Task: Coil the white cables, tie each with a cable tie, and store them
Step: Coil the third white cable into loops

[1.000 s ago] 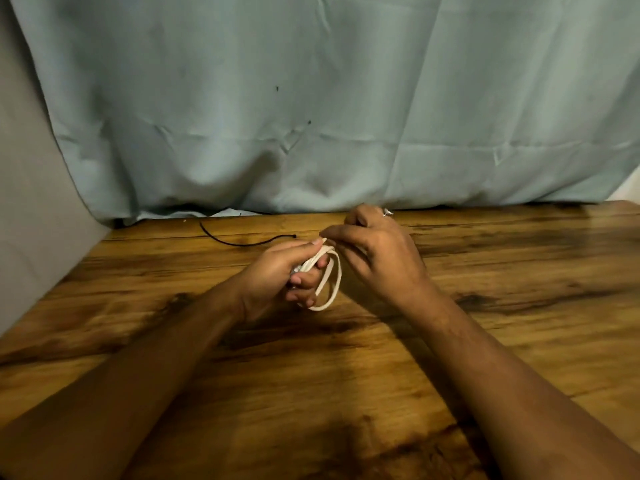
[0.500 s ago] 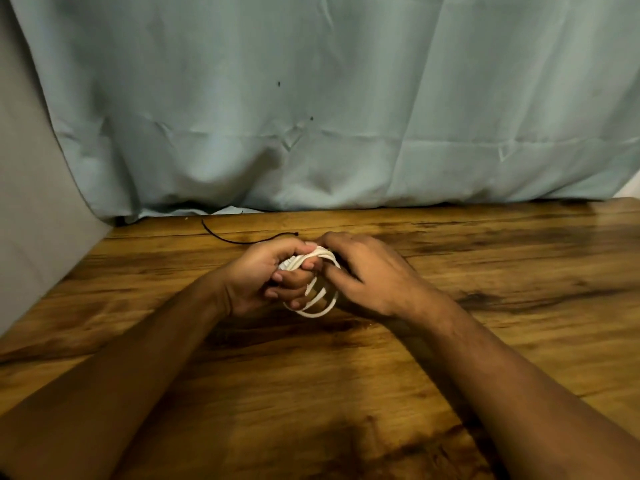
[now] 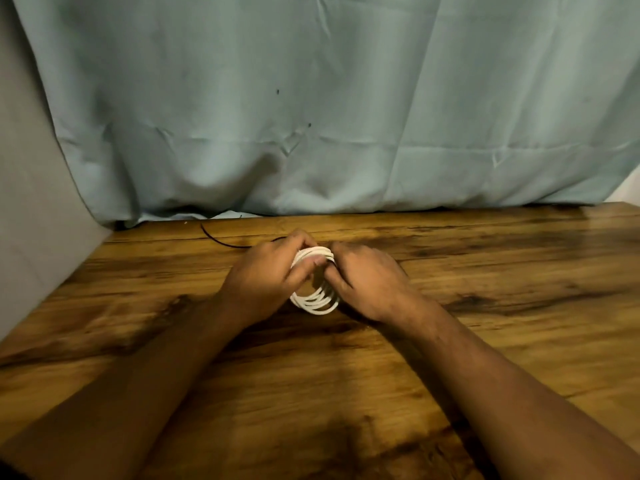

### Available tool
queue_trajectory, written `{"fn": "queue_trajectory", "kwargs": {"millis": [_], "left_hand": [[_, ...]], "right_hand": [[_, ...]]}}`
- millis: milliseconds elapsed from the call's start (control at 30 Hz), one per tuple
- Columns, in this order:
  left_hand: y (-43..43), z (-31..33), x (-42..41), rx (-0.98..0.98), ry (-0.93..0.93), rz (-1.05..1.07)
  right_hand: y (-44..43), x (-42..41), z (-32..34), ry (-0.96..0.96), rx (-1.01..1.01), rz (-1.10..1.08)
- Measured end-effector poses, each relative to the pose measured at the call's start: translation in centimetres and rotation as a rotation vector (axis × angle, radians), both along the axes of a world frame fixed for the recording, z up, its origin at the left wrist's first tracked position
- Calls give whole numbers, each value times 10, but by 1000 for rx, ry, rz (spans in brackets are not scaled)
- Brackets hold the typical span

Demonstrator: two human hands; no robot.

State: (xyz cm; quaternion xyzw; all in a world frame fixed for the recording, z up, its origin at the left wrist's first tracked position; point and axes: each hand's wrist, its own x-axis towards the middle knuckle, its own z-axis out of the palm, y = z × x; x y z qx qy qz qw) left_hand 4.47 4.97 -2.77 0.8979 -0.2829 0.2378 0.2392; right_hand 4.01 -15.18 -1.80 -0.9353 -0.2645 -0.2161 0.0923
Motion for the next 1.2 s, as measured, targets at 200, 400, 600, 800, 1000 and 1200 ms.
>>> {"fn": "queue_trajectory", "kwargs": {"millis": [200,400,600,800,1000,1200], "left_hand": [[-12,2,0,354,-65,260],[-3,0,8,209,140,100],[7,-7,9,-64,271,-102],[-9,-6,-1,252,10,236],[-21,-2,-3,354,9,351],[2,-2,7,235,200,79]], "right_hand": [[-4,7,-6,39,19,-89],[-4,10,-10,92,41,-41],[-2,6,-9,155,135,12],[1,6,-11,98,181,-86],[-1,9,-13,115,216,-81],[-3,11,-15,340,435,124]]}}
